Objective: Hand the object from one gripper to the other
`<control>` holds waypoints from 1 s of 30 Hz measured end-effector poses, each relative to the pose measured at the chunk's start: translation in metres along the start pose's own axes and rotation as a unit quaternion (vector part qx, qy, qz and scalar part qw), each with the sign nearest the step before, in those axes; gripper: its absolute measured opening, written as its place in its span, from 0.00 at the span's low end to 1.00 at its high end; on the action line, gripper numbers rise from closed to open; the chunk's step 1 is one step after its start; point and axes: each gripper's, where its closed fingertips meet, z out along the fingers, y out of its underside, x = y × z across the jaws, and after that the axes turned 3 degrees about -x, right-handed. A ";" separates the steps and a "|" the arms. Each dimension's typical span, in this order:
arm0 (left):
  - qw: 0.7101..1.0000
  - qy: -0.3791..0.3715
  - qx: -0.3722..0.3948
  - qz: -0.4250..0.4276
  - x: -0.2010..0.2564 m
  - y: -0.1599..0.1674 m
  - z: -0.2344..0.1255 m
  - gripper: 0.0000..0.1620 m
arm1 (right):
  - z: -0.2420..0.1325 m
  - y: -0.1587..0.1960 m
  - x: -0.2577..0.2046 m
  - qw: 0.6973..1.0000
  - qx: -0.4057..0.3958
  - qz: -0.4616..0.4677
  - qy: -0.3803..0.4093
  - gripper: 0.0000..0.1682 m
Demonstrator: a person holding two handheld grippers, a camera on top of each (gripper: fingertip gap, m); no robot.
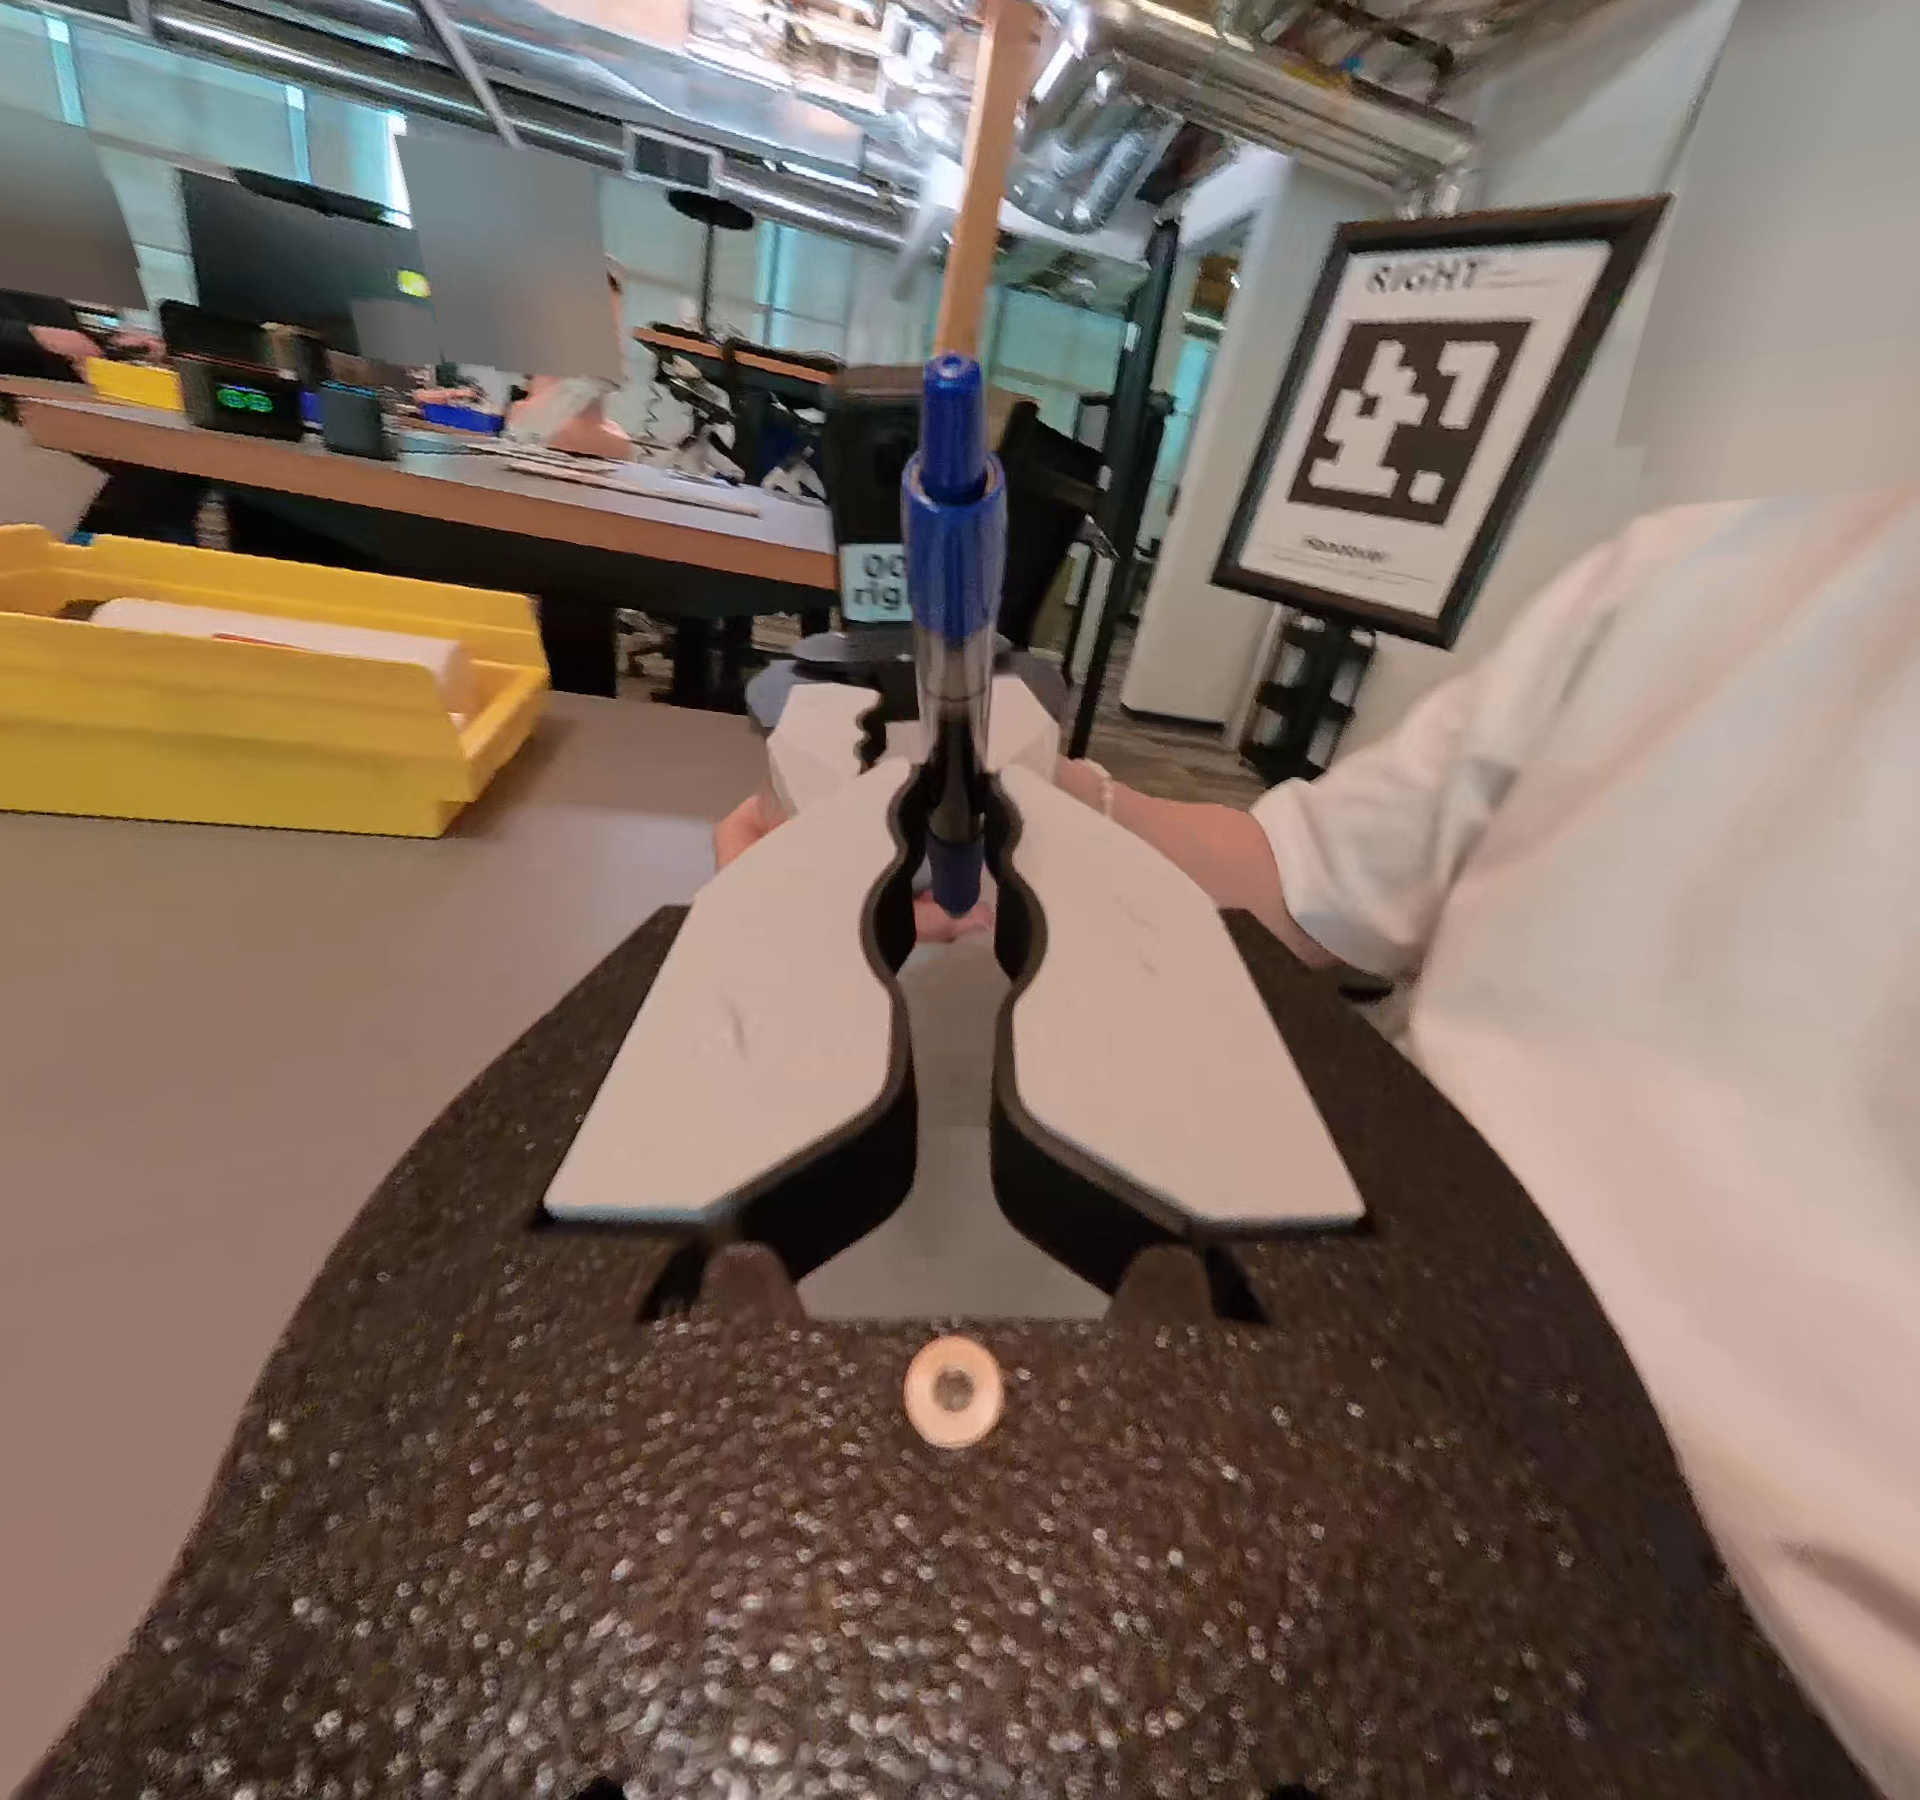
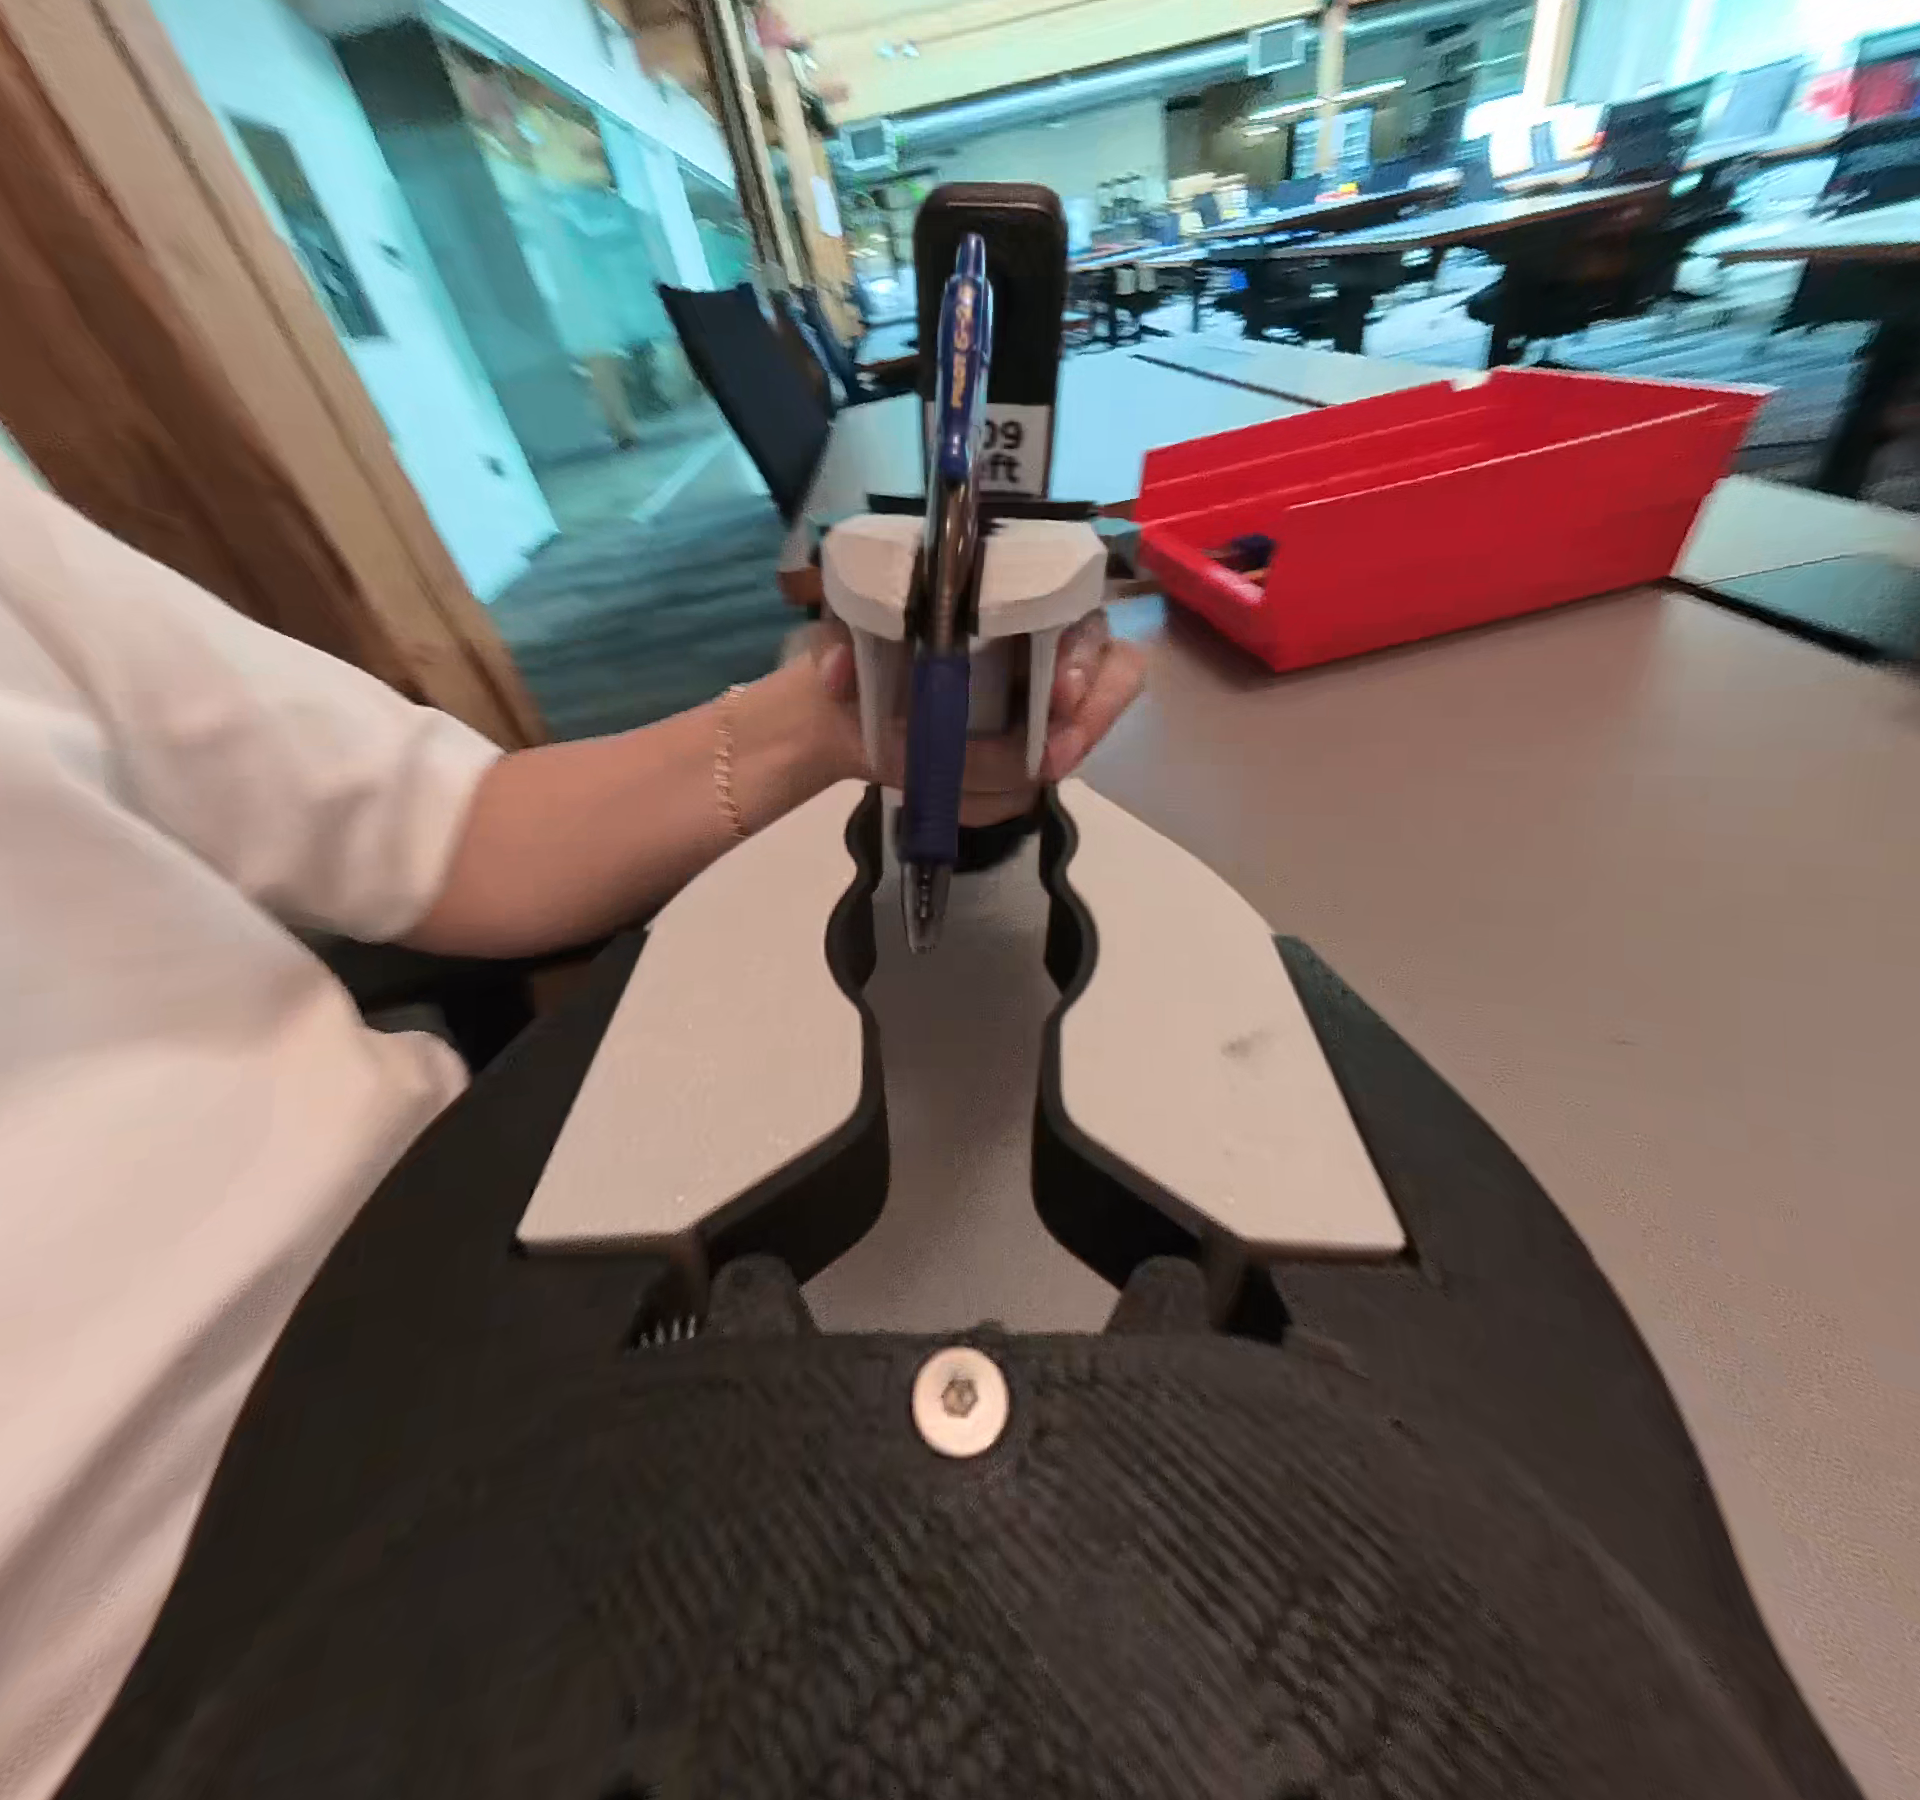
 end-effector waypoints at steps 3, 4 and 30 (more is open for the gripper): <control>0.999 0.028 -0.023 0.018 0.008 0.009 -0.002 0.06 | 0.005 0.010 -0.013 0.997 -0.017 0.046 -0.060 0.15; 0.999 0.038 -0.025 0.022 0.011 0.010 -0.002 0.06 | 0.008 0.015 -0.016 0.996 -0.029 0.049 -0.069 0.15; 0.957 -0.284 0.010 -0.066 -0.058 -0.018 -0.015 0.09 | -0.001 0.014 0.070 0.878 -0.135 -0.271 0.369 0.06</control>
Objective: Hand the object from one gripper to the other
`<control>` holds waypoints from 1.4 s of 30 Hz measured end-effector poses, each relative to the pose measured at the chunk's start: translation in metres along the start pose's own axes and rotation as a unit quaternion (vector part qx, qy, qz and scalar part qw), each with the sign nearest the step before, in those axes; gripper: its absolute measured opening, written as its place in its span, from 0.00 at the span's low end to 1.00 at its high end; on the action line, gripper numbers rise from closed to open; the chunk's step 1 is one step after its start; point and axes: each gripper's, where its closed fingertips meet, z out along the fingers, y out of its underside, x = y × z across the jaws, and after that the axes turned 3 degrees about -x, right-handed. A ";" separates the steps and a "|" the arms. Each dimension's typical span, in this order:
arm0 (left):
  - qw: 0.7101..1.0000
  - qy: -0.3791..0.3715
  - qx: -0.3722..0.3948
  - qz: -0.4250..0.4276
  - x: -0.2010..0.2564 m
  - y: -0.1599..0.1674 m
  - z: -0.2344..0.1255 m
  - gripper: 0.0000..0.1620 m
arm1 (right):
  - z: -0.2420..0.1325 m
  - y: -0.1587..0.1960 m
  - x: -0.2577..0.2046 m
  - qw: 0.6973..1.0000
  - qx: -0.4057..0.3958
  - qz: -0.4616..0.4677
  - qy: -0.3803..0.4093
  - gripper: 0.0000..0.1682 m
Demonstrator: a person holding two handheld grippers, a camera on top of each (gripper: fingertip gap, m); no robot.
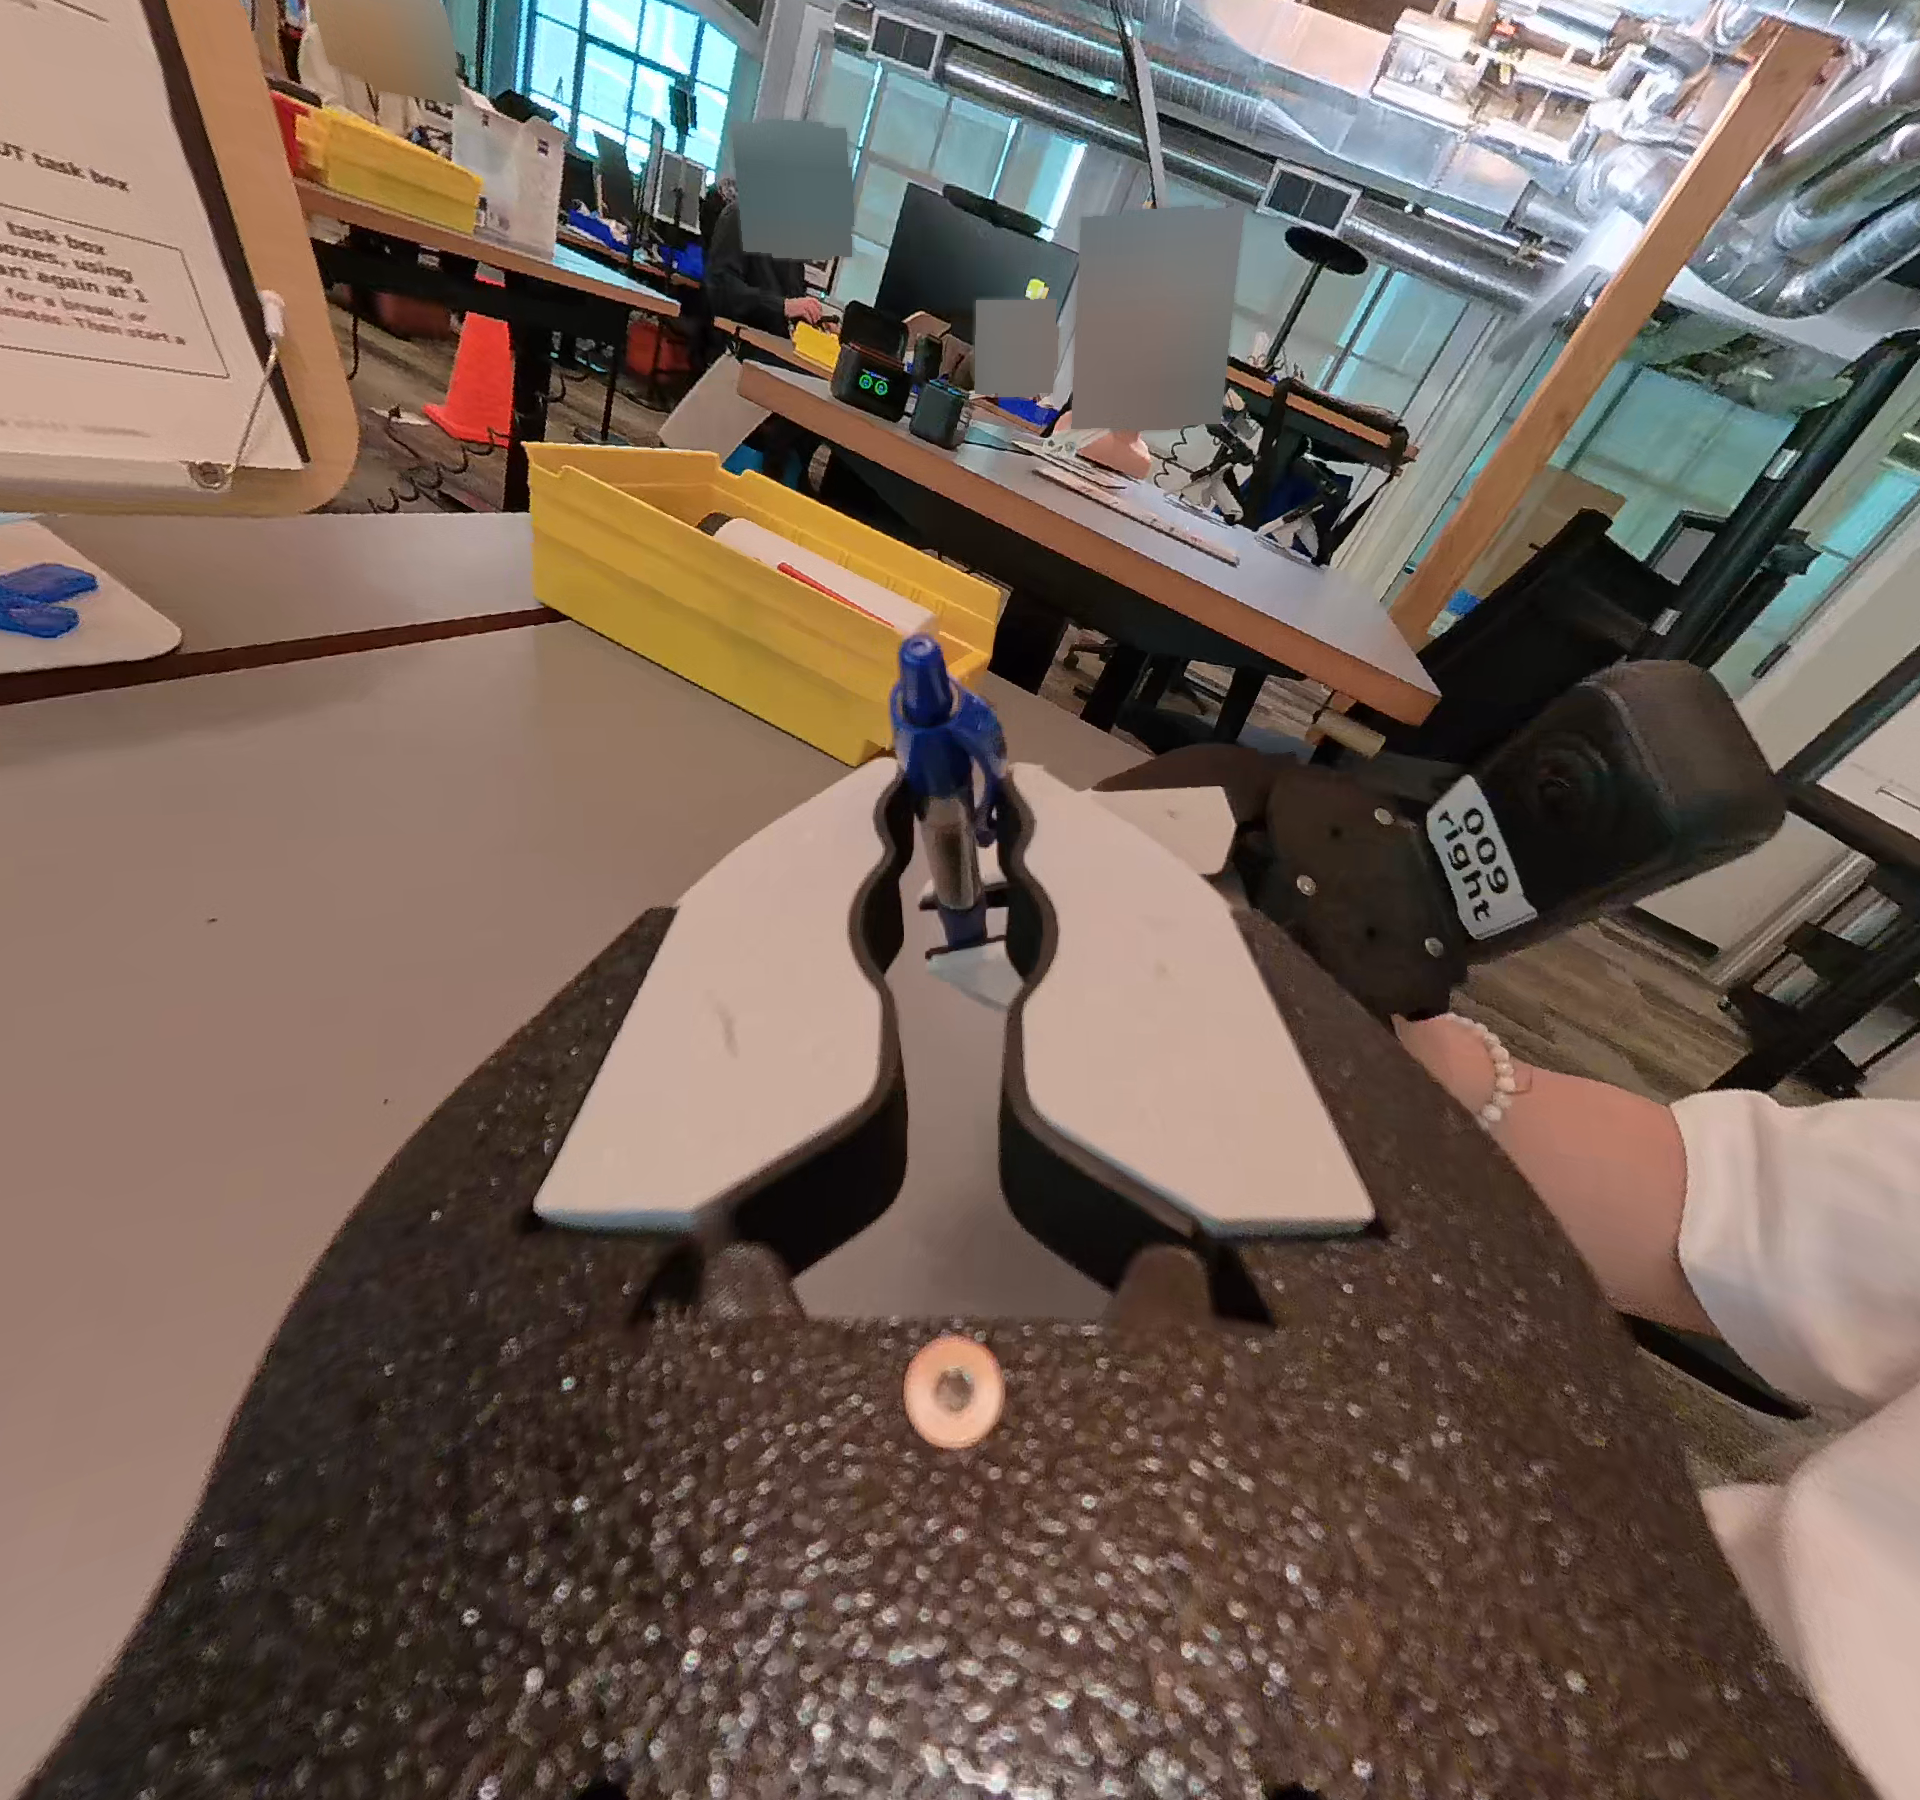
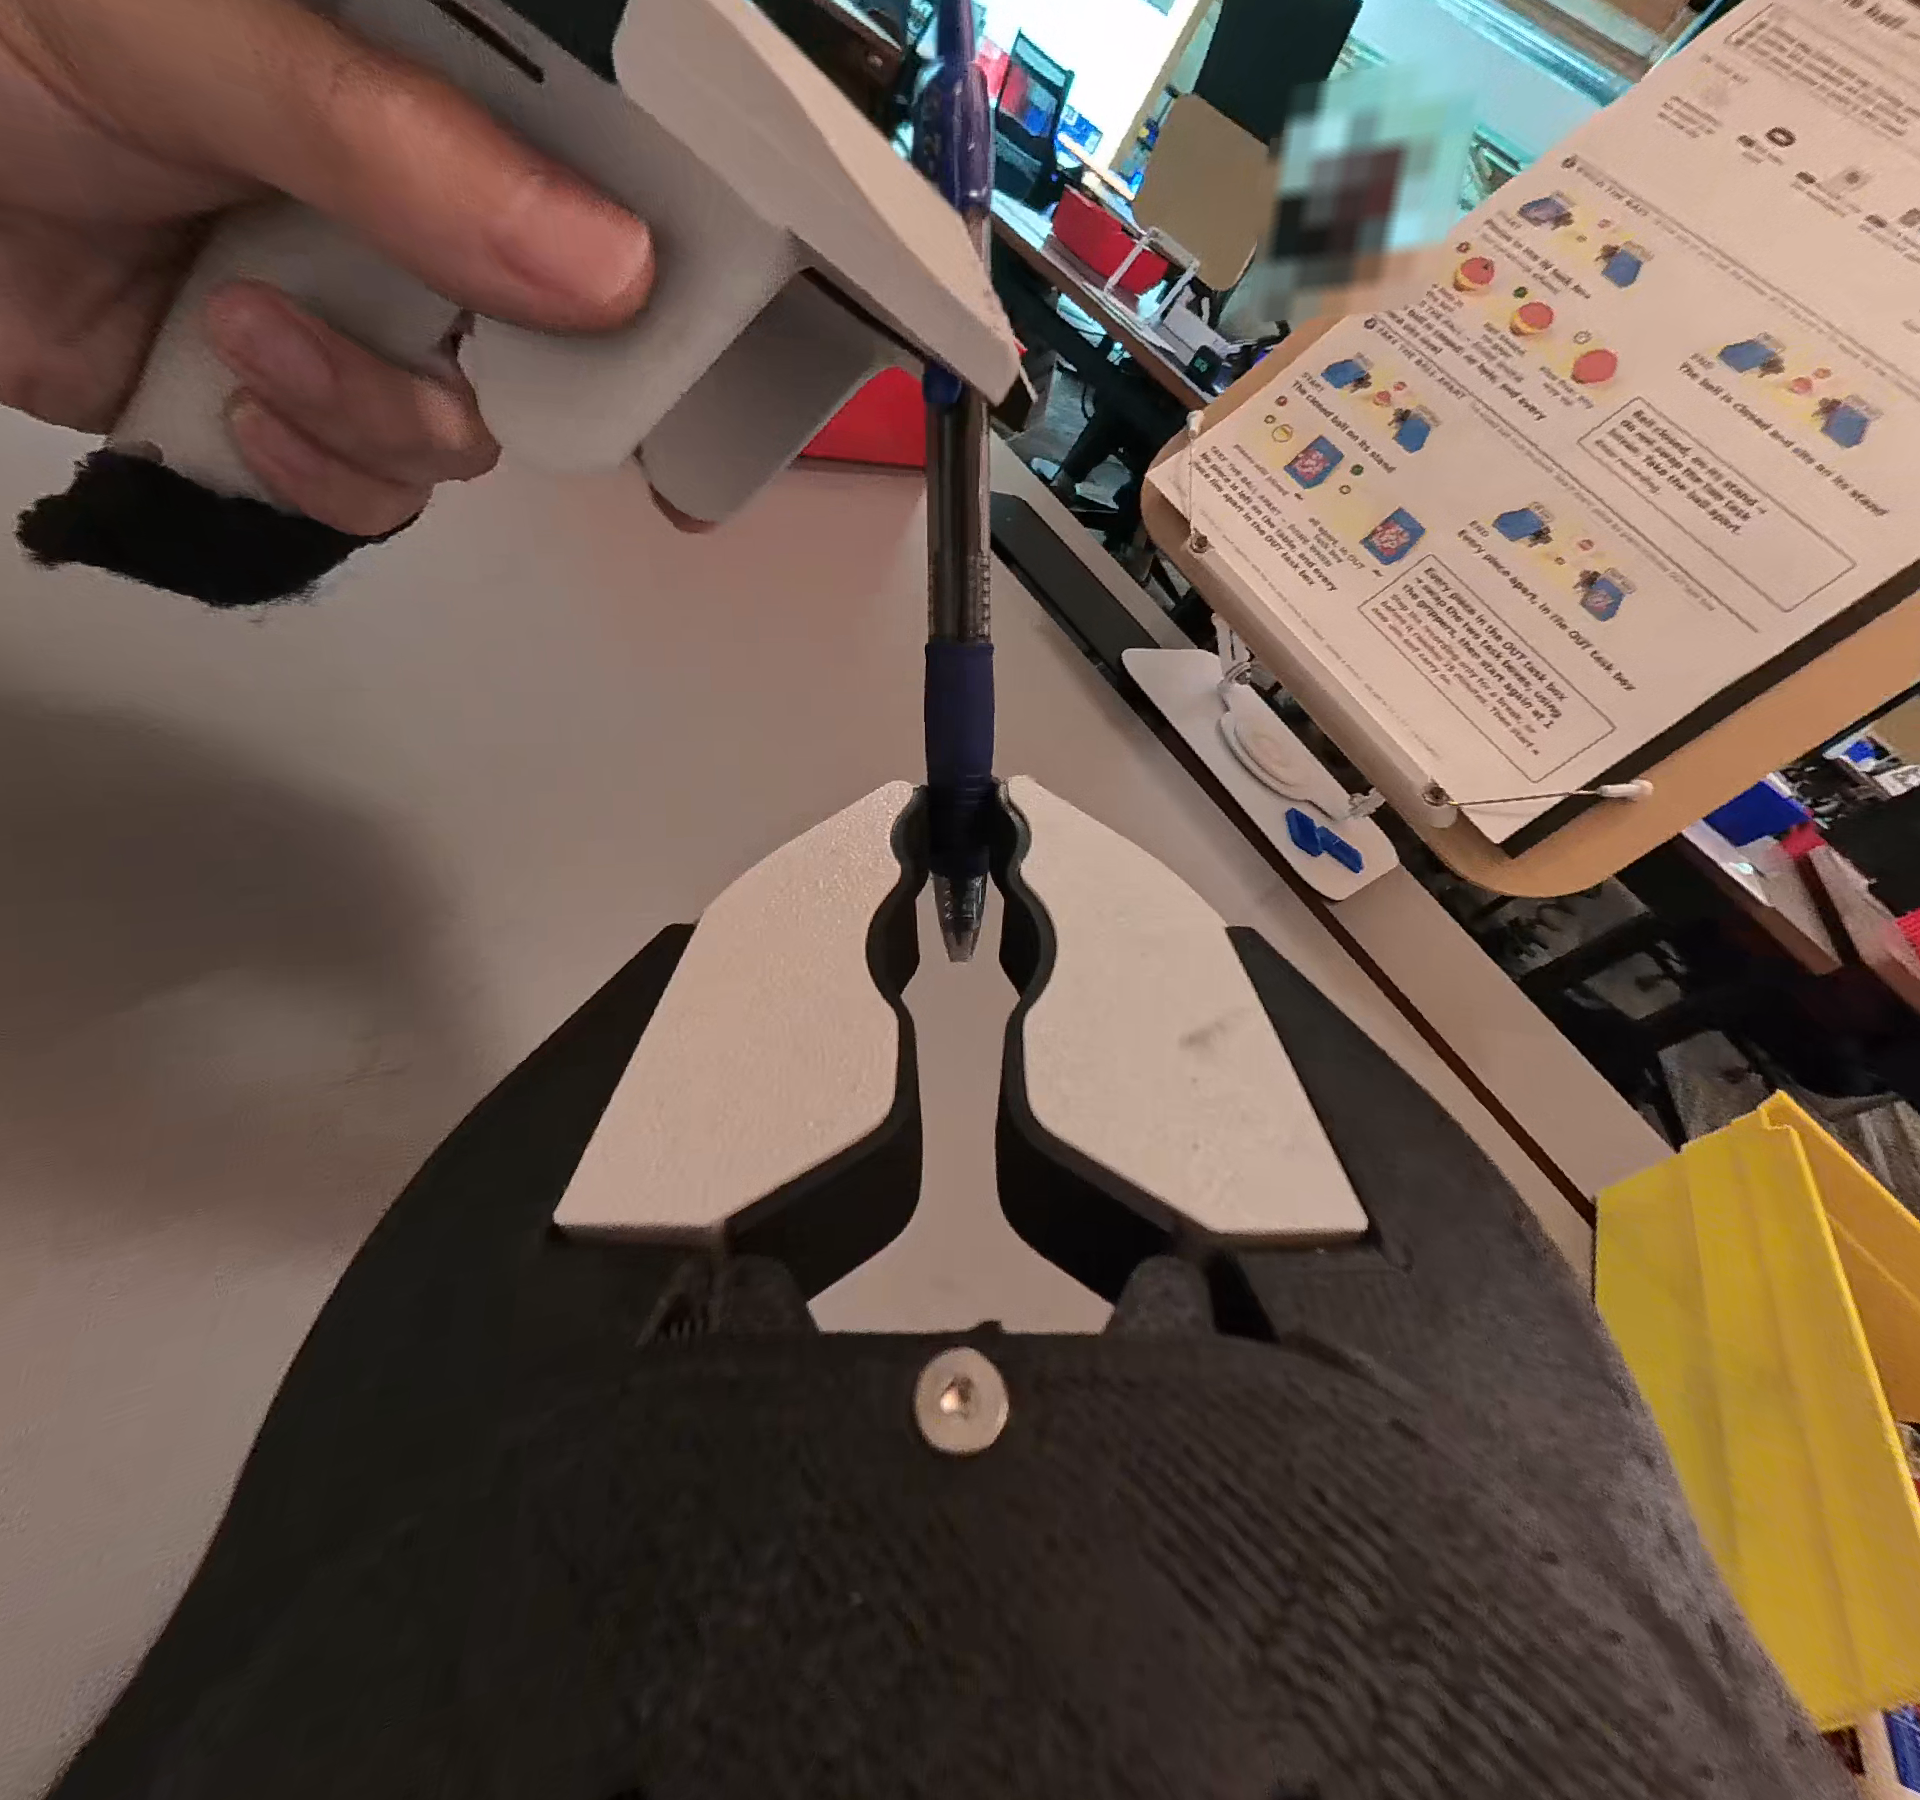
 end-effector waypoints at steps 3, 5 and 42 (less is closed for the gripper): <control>1.000 0.022 0.006 0.007 0.002 0.000 -0.002 0.09 | -0.001 -0.002 -0.009 0.999 0.009 0.019 -0.042 0.06; 0.998 0.059 0.008 0.007 0.007 -0.001 -0.005 0.09 | -0.007 -0.006 -0.023 0.989 0.028 0.061 -0.128 0.08; 0.942 0.303 0.044 0.135 0.063 0.011 -0.044 0.08 | -0.043 -0.033 -0.075 0.867 0.108 0.238 -0.425 0.06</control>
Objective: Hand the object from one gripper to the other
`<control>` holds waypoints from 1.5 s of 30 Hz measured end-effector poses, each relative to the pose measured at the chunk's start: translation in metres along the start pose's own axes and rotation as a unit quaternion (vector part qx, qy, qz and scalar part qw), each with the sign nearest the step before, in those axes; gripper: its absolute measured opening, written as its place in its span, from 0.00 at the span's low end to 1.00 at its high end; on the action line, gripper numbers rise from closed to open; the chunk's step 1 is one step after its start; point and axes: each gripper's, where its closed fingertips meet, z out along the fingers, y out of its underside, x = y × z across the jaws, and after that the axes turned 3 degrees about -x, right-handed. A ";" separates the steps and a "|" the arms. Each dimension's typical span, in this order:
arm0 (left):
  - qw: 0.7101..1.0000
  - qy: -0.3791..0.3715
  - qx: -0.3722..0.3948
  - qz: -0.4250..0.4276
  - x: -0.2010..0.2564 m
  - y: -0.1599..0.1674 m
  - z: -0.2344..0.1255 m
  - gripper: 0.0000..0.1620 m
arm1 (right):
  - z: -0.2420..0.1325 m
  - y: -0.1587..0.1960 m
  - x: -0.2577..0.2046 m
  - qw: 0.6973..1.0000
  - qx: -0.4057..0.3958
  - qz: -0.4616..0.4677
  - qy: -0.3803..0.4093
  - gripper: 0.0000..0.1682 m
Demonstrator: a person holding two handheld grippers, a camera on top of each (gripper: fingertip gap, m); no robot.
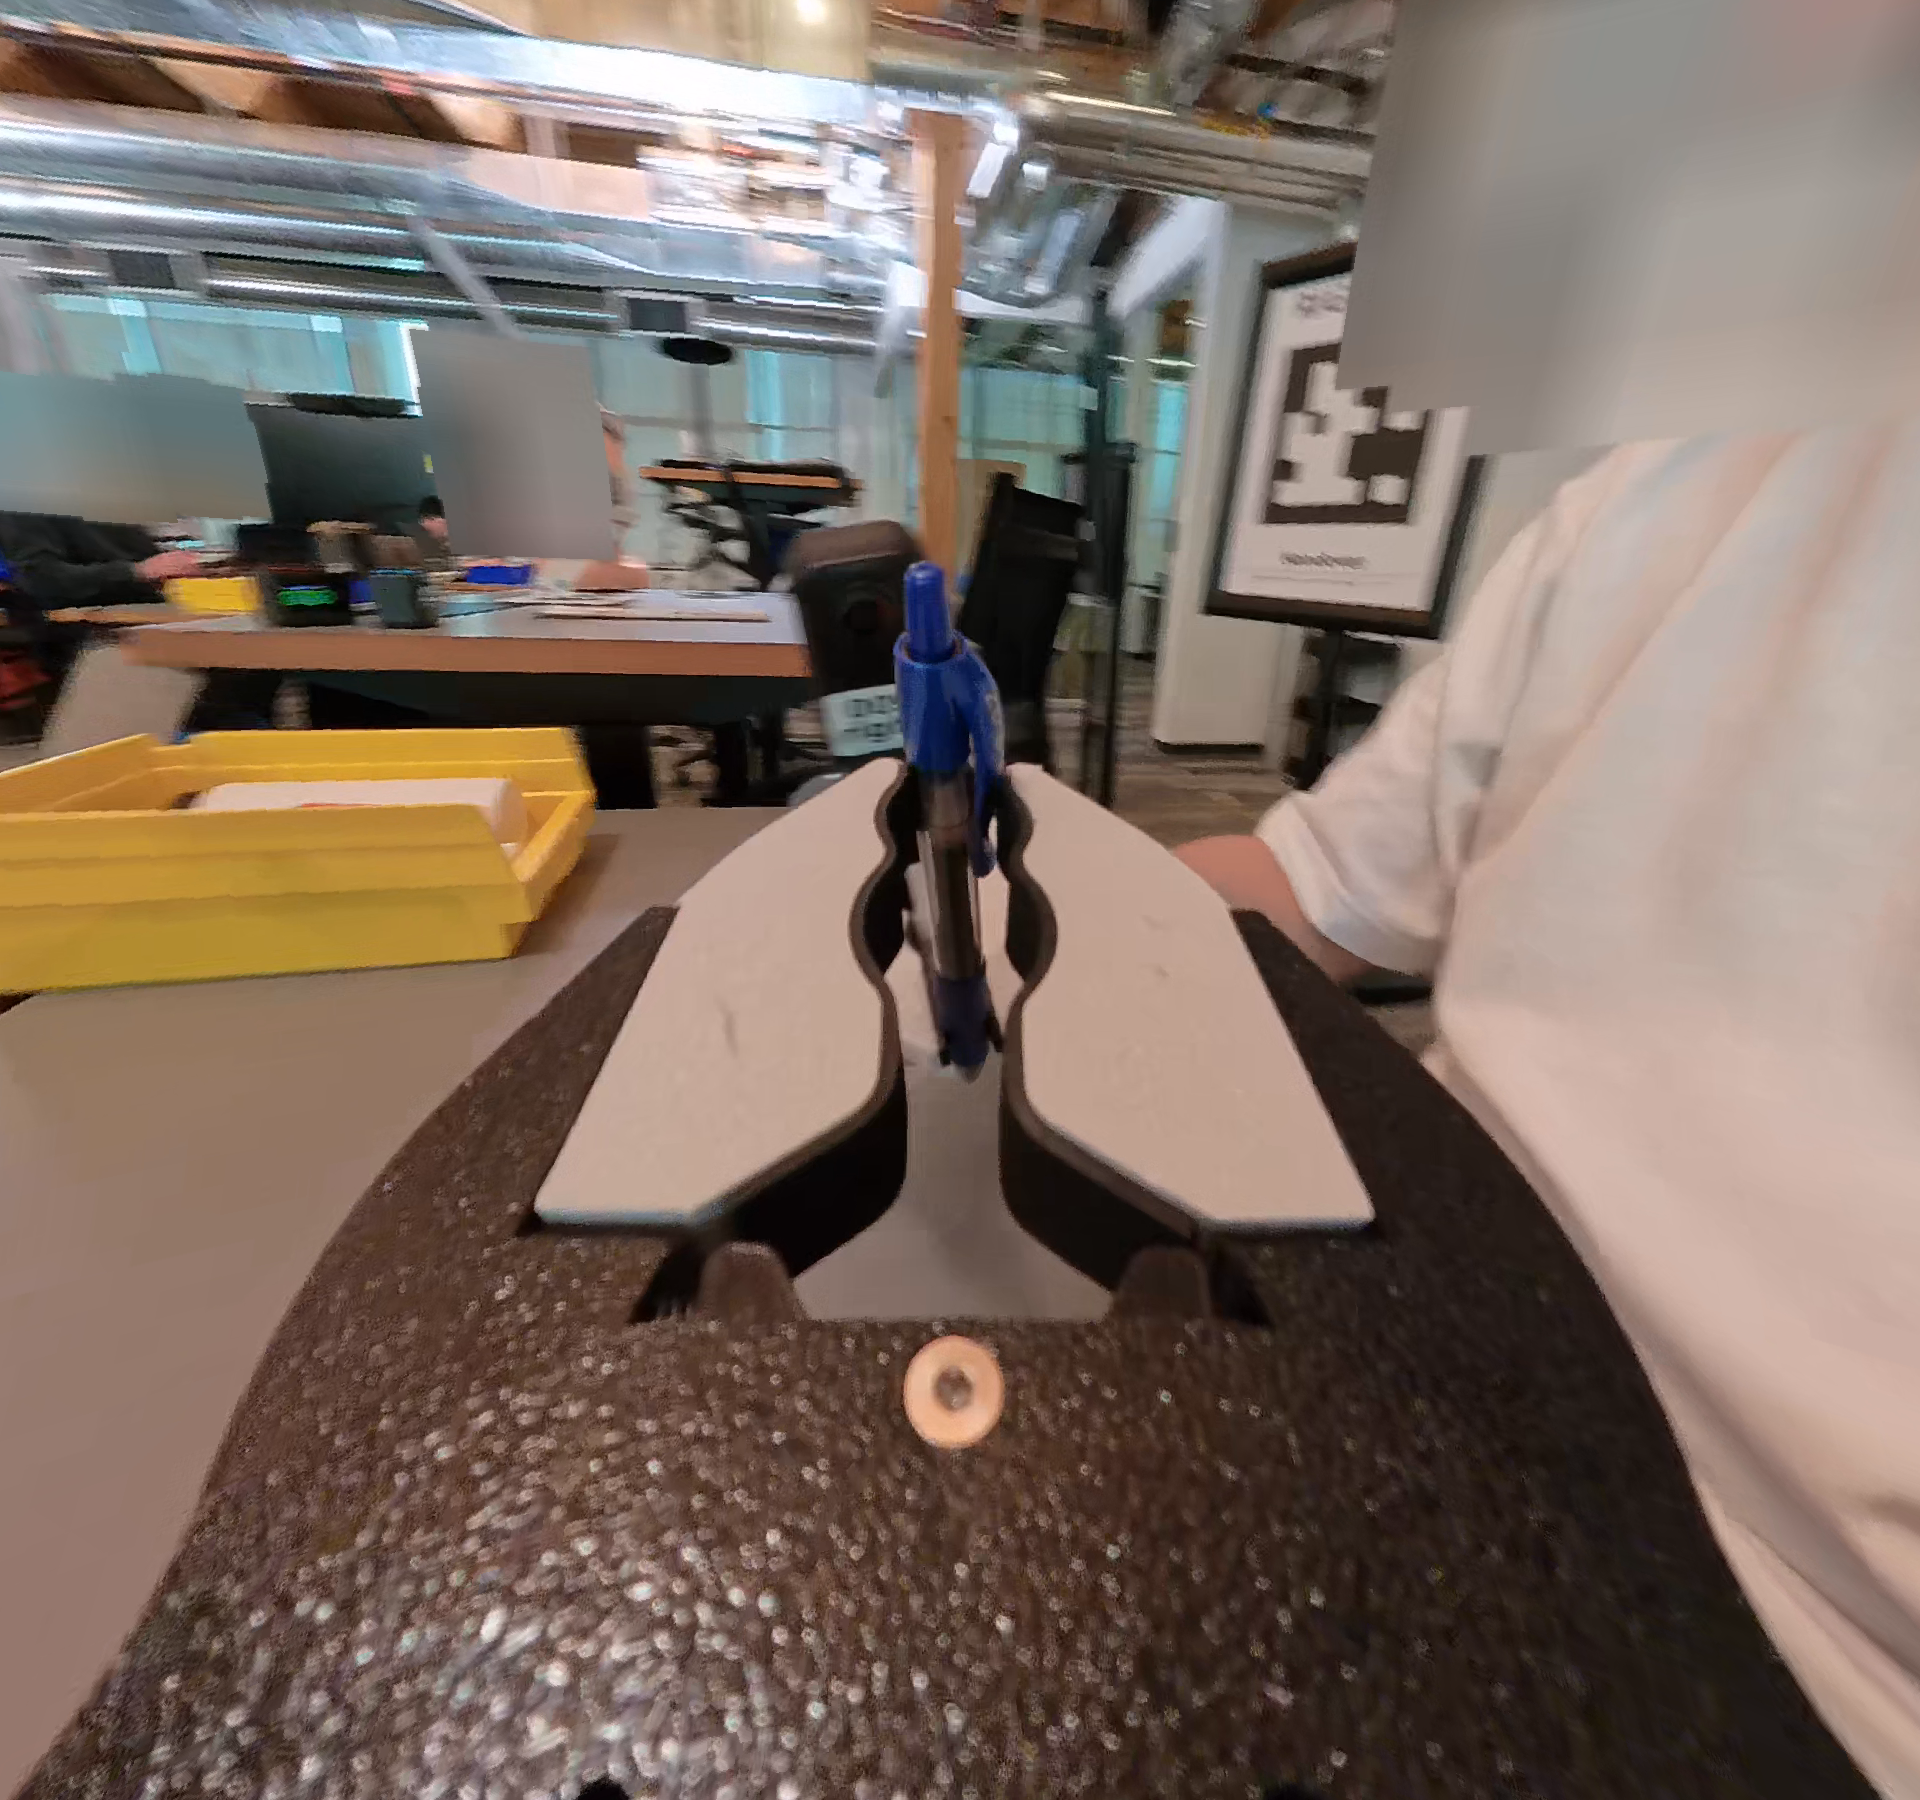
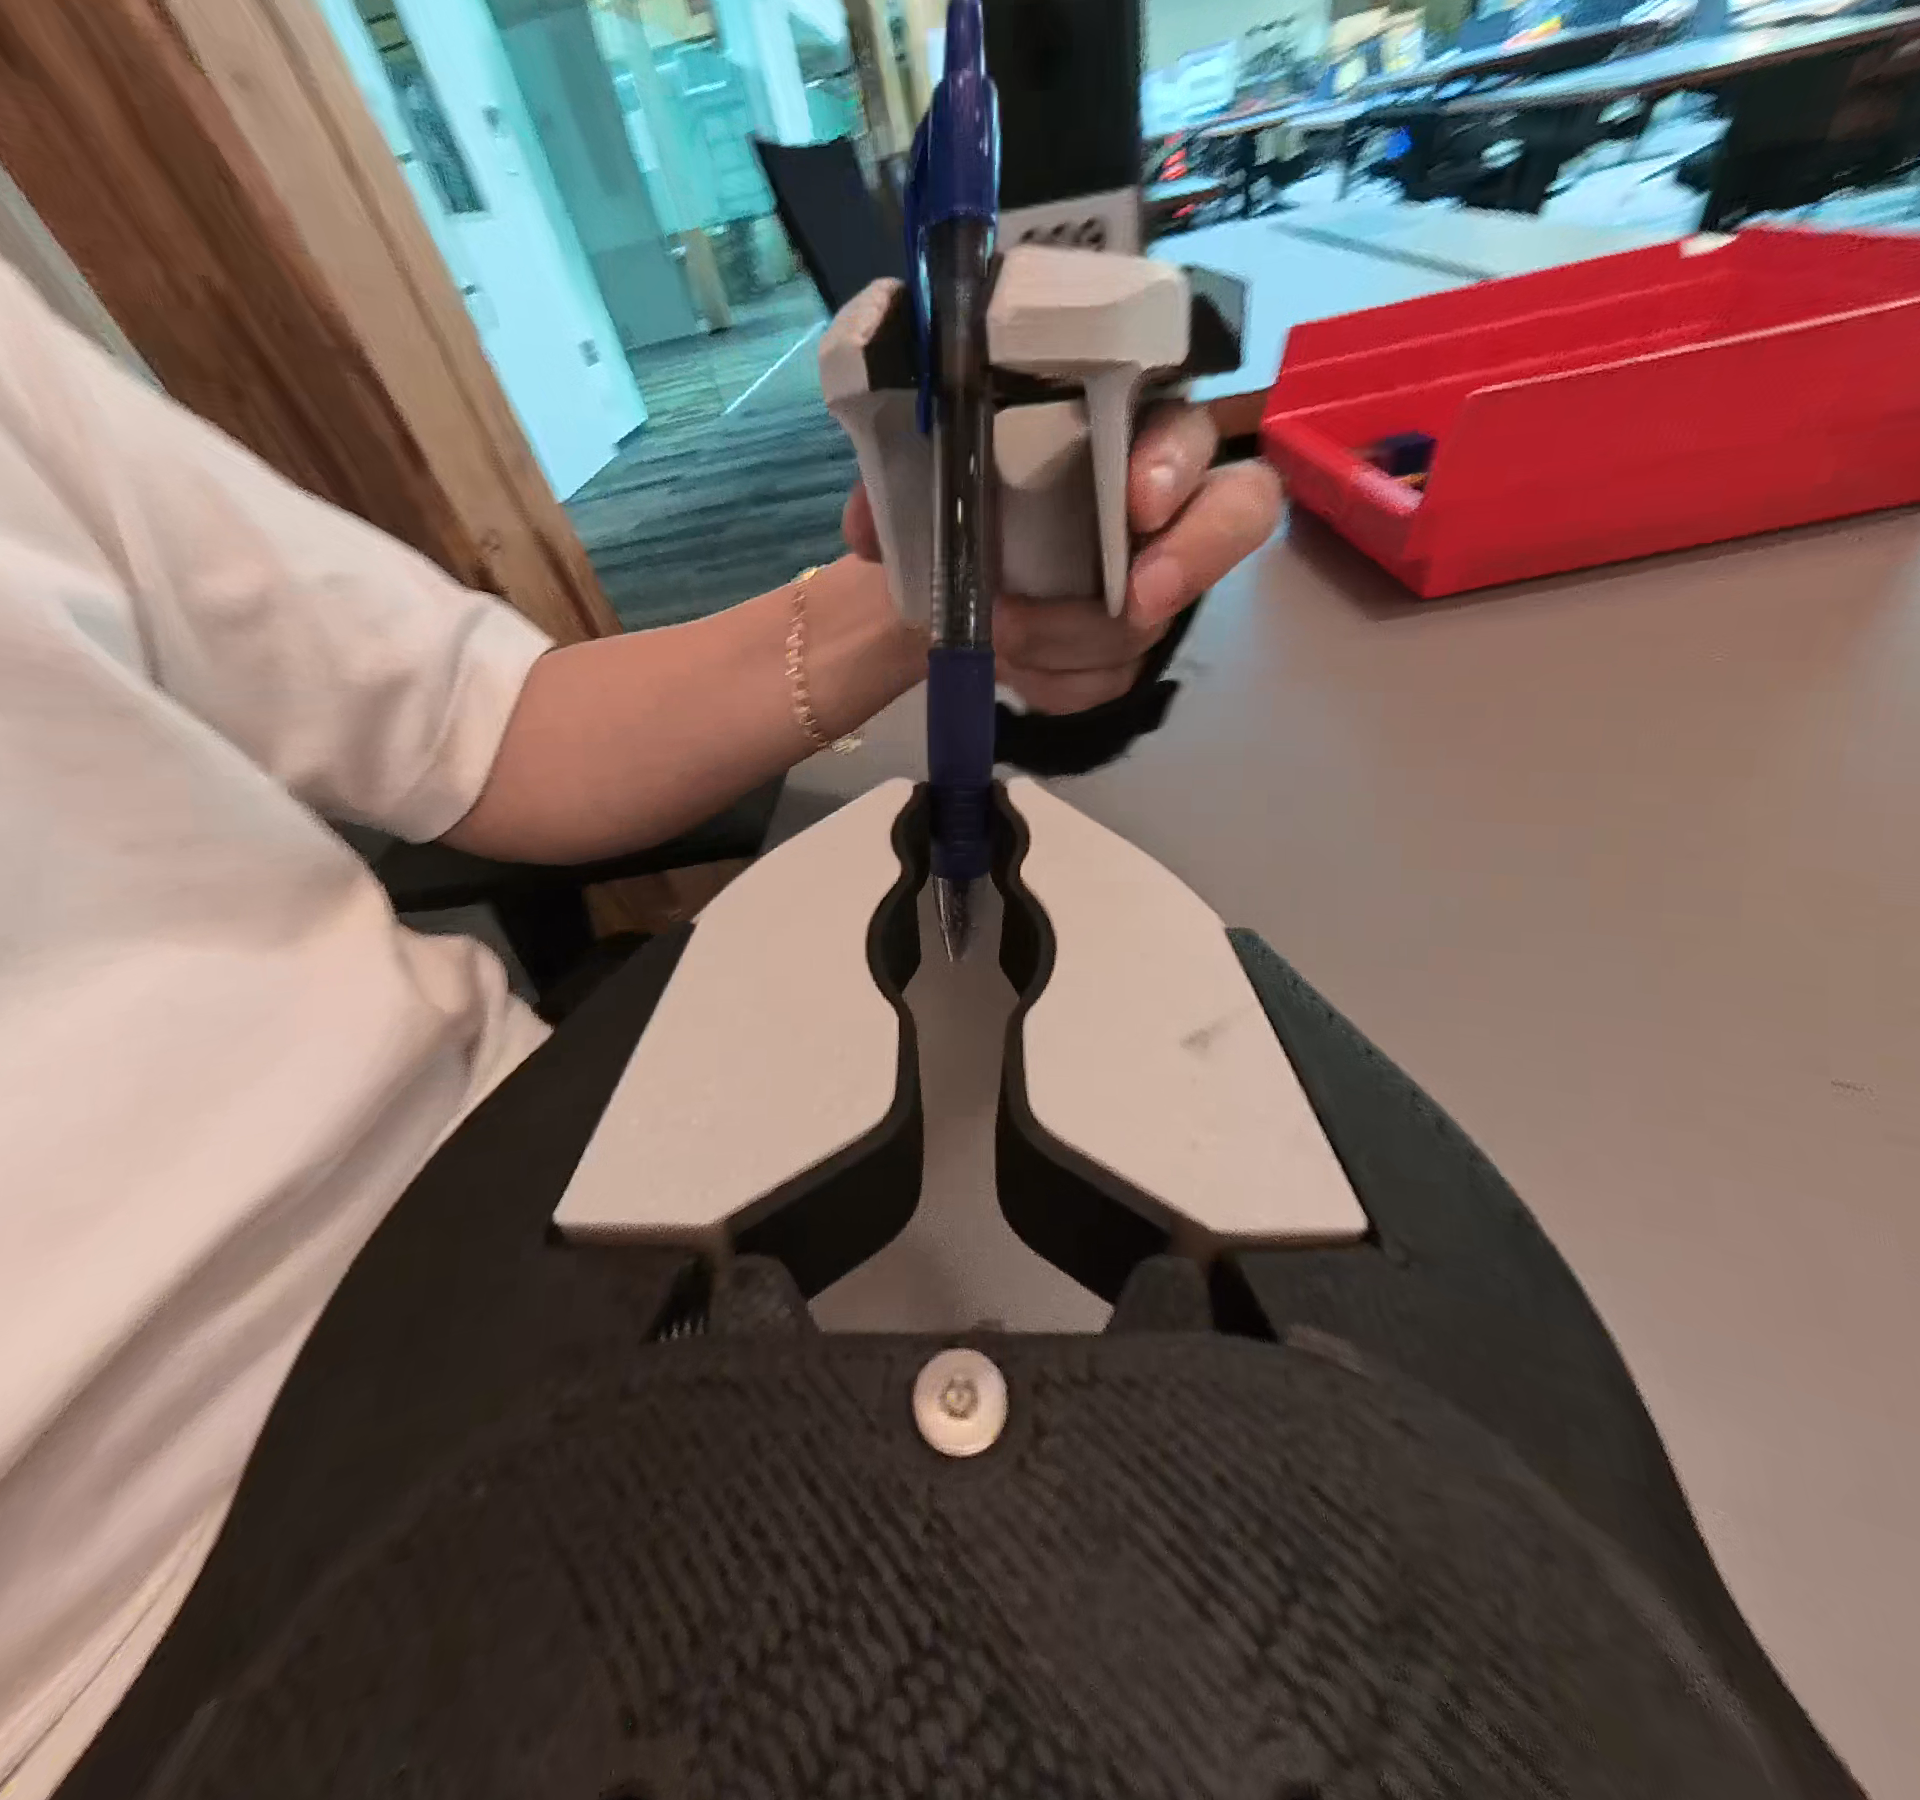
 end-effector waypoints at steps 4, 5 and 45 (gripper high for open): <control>0.988 -0.150 -0.034 -0.024 -0.043 0.006 -0.006 0.19 | -0.018 -0.018 0.039 0.987 0.038 -0.041 0.153 0.06; 0.982 -0.177 -0.063 -0.023 -0.051 0.014 -0.006 0.19 | -0.023 -0.020 0.048 0.978 0.040 -0.055 0.198 0.06; 0.934 -0.125 0.132 -0.307 -0.068 0.014 0.022 0.06 | -0.051 -0.054 0.052 0.912 0.120 -0.215 0.329 0.06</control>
